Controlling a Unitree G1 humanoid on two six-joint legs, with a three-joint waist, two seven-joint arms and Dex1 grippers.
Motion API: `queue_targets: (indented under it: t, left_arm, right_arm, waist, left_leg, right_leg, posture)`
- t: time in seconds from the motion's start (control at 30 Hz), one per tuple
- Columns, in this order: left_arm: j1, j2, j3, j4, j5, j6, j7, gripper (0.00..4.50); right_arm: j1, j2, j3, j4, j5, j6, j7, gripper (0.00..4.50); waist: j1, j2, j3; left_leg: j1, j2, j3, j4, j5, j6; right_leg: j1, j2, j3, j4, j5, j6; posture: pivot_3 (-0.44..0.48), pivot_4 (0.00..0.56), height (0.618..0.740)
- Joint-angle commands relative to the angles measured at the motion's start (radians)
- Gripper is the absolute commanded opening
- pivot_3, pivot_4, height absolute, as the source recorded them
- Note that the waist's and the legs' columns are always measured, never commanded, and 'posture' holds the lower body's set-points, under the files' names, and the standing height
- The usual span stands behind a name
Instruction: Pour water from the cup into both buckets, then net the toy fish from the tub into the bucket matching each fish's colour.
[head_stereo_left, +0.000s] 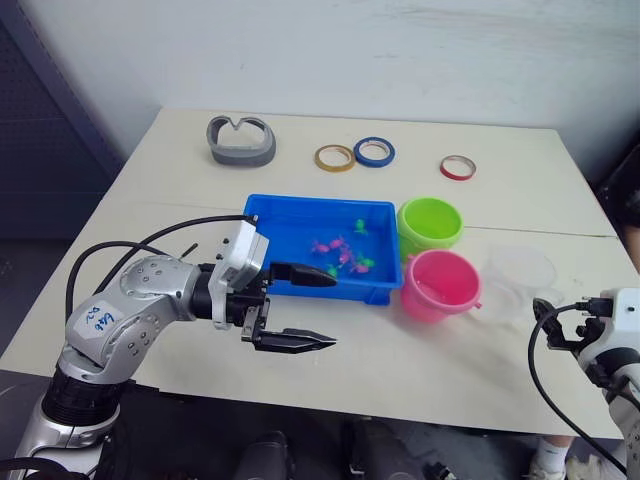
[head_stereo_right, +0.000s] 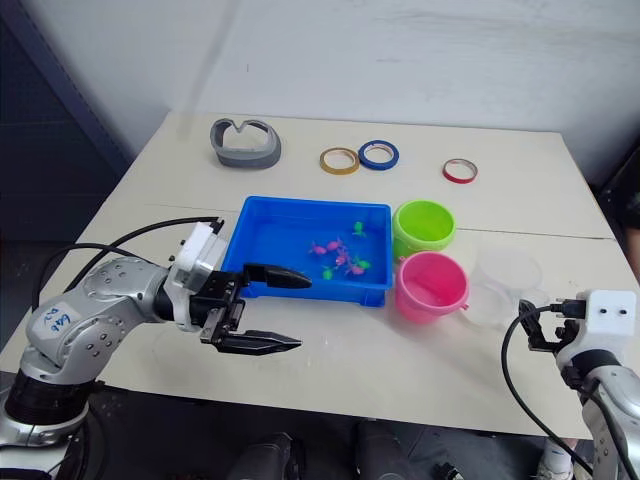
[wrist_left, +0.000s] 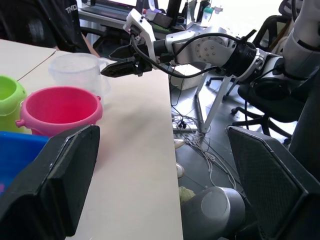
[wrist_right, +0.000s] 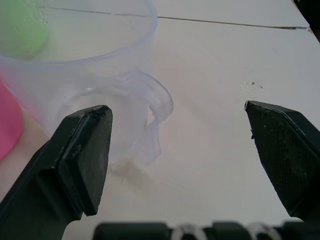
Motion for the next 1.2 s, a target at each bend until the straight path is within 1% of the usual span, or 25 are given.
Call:
queue_targets:
  t: [0.03,0.5,0.67,1.2]
  left_arm:
    - [-0.009,-0.002,0.017,-0.038,-0.005,-0.007,0.014,4.43]
    - [-0.011,0.016,0.021,-0.044,0.005,-0.014,0.026,4.43]
    - [-0.014,0.016,0.025,-0.048,0.004,-0.012,0.034,4.43]
    - [-0.017,0.028,0.037,-0.053,0.013,-0.01,0.039,4.43]
  right_arm:
    - [-0.015,0.002,-0.005,0.001,-0.018,-0.003,-0.027,4.5]
    - [-0.054,0.002,0.033,0.099,-0.077,-0.053,-0.058,4.5]
    - [-0.082,0.01,0.027,0.164,-0.096,-0.09,-0.078,4.5]
    - [-0.183,-0.005,0.038,0.394,-0.113,-0.225,-0.056,4.5]
  waist:
    - [0.0,0.0,0.0]
    - [-0.003,0.0,0.0]
    - [-0.003,0.0,0.0]
    - [-0.002,0.001,0.0]
  left_leg:
    - [0.0,0.0,0.0,0.0,0.0,0.0]
    - [0.0,0.0,0.0,0.0,0.0,0.0]
    - [0.0,0.0,0.0,0.0,0.0,0.0]
    - [0.0,0.0,0.0,-0.001,0.0,0.0]
  right_leg:
    - [0.0,0.0,0.0,0.0,0.0,0.0]
    - [0.0,0.0,0.0,0.0,0.0,0.0]
    - [0.0,0.0,0.0,0.0,0.0,0.0]
    - [0.0,0.0,0.0,0.0,0.0,0.0]
  posture:
    - [0.0,0.15,0.74]
    - [0.0,0.15,0.74]
    - [0.0,0.15,0.74]
    - [0.0,0.15,0.74]
